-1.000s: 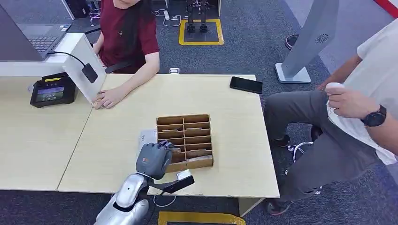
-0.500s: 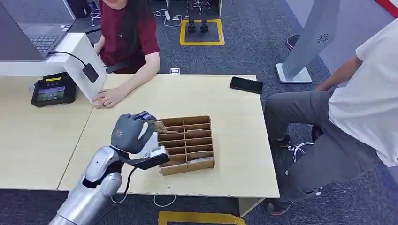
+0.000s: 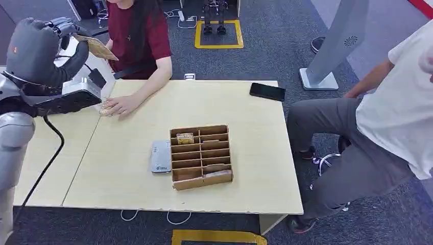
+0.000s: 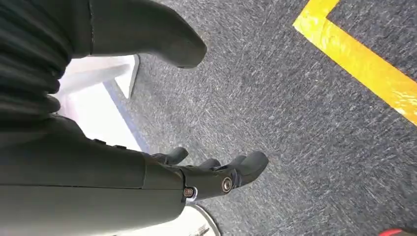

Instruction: Pass the card to the sensor for recognition and then transmit it.

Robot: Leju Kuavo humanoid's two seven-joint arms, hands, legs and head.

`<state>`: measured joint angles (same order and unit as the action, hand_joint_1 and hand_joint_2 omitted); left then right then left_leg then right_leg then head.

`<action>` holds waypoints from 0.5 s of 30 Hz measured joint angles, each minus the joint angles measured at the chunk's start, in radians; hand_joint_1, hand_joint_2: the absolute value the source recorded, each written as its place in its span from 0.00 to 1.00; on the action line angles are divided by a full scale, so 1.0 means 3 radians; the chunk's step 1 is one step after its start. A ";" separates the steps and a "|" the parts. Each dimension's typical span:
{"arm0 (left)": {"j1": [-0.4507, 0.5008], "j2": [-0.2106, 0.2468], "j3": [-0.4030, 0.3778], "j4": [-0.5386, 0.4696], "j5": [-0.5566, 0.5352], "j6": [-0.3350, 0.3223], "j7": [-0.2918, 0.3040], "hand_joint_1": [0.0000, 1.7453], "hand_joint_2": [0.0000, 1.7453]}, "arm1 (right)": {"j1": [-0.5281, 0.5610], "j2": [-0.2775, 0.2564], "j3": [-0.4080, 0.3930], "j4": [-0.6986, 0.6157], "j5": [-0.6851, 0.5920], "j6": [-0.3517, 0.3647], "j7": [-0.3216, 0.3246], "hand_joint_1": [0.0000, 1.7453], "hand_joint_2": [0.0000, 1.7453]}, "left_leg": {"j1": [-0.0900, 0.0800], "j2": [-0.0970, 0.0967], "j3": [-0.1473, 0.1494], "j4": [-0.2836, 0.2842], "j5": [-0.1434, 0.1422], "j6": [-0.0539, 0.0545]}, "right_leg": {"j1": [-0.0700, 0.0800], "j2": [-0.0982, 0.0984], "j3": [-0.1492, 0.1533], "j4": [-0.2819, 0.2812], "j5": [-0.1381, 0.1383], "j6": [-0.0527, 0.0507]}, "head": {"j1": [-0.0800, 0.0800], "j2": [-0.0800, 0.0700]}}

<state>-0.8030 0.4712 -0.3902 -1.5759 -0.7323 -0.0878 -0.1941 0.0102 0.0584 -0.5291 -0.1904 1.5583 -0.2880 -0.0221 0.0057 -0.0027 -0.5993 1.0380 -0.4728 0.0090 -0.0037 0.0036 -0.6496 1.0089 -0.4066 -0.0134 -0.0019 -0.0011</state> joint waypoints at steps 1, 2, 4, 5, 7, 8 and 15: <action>-0.0129 0.0060 0.0001 -0.0018 0.0078 -0.0066 0.0045 1.00 1.00 | 0.0001 -0.0002 0.0000 0.0000 0.0013 0.0000 0.0000 0.00 1.00 | 0.0002 0.0000 -0.0004 0.0001 0.0000 0.0000 | 0.0001 -0.0001 -0.0003 0.0000 0.0001 -0.0001 | 0.0001 0.0000; -0.0263 0.0113 0.0009 -0.0029 0.0096 -0.0104 0.0084 1.00 1.00 | 0.0003 -0.0004 0.0000 0.0000 0.0017 0.0000 0.0000 0.00 1.00 | 0.0002 0.0000 -0.0003 0.0001 0.0000 0.0000 | 0.0001 -0.0001 -0.0003 0.0000 0.0001 -0.0001 | 0.0000 0.0000; -0.0434 0.0178 0.0033 -0.0046 0.0039 -0.0129 0.0174 1.00 1.00 | 0.0007 -0.0008 -0.0001 0.0000 0.0025 0.0000 0.0001 0.00 1.00 | -0.0003 0.0000 0.0001 -0.0001 0.0000 0.0000 | 0.0000 -0.0001 -0.0002 0.0000 0.0001 -0.0001 | -0.0003 0.0000; -0.0471 0.0192 0.0051 -0.0046 -0.0039 -0.0119 0.0223 1.00 1.00 | 0.0007 -0.0008 -0.0001 0.0000 0.0030 0.0004 0.0004 0.00 1.00 | -0.0004 0.0000 0.0001 -0.0001 0.0000 0.0000 | 0.0000 -0.0001 -0.0002 0.0000 0.0001 -0.0001 | -0.0002 0.0000; -0.0480 0.0193 0.0061 -0.0034 -0.0217 -0.0056 0.0307 1.00 1.00 | 0.0005 -0.0009 0.0000 0.0000 0.0034 0.0004 0.0004 0.00 1.00 | -0.0003 -0.0001 0.0000 -0.0001 0.0000 0.0000 | -0.0001 -0.0001 -0.0002 0.0000 0.0000 -0.0001 | -0.0004 0.0000; -0.0476 0.0189 0.0061 0.0005 -0.0296 -0.0006 0.0320 1.00 1.00 | 0.0005 -0.0009 0.0000 0.0000 0.0034 0.0001 0.0004 0.00 1.00 | -0.0003 0.0000 0.0000 -0.0001 0.0000 0.0000 | 0.0000 -0.0001 -0.0002 0.0000 0.0000 -0.0001 | -0.0001 0.0000; -0.0277 0.0120 0.0064 0.0549 -0.0724 0.0522 0.0415 1.00 1.00 | -0.0003 -0.0014 -0.0001 -0.0001 0.0028 -0.0004 0.0004 0.00 1.00 | -0.0002 0.0000 0.0002 -0.0001 0.0002 -0.0001 | -0.0001 0.0000 -0.0002 0.0000 0.0002 -0.0002 | -0.0003 0.0000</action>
<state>-0.8860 0.5073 -0.3712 -1.4113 -0.9496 0.0688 -0.0698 0.0093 0.0542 -0.5295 -0.1907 1.5667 -0.2892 -0.0210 0.0050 -0.0026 -0.5988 1.0376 -0.4721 0.0087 -0.0039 0.0035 -0.6501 1.0090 -0.4061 -0.0141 -0.0027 -0.0011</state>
